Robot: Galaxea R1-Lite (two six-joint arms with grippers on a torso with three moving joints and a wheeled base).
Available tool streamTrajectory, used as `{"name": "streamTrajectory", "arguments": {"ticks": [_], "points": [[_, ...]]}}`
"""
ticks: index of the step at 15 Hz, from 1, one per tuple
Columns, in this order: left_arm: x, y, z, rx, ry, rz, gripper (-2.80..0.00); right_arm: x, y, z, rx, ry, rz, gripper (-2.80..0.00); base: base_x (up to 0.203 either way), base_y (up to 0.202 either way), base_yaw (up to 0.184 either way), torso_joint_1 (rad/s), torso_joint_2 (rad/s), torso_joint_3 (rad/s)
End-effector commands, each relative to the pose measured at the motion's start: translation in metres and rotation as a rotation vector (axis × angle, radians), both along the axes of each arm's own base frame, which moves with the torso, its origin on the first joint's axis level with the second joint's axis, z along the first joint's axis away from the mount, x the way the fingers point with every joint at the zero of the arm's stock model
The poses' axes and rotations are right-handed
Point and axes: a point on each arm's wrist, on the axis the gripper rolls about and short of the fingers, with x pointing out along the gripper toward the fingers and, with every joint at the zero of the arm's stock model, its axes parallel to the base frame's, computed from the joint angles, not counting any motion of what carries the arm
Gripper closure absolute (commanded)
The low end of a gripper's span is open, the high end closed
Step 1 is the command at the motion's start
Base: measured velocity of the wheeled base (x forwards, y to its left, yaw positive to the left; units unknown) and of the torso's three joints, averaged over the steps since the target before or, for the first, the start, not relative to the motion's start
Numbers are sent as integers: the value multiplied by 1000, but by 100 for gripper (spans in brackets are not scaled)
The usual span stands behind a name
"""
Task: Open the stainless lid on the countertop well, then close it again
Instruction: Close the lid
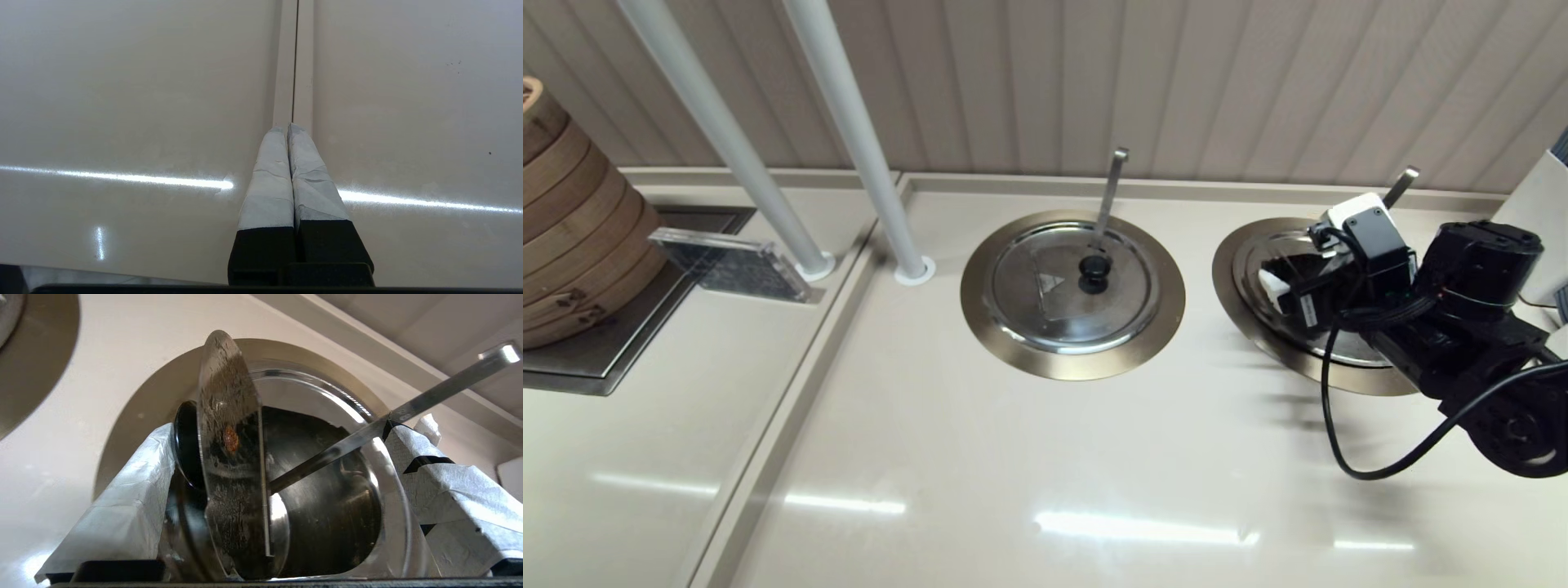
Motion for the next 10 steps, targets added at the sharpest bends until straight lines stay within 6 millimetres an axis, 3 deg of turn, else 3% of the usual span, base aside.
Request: {"name": "streamTrajectory", "arguments": {"ticks": [1,8,10], "points": [[0,0,0,0,0,0,0,0,-12,8,0,-28,-37,-280,0,0,0,0,0,0],[0,0,0,0,0,0,0,5,-58,30,0,-104,-142,-280,0,0,0,0,0,0],[0,0,0,0,0,0,0,3,-60,37,3,-125,-145,-280,0,0,0,0,0,0]]}}
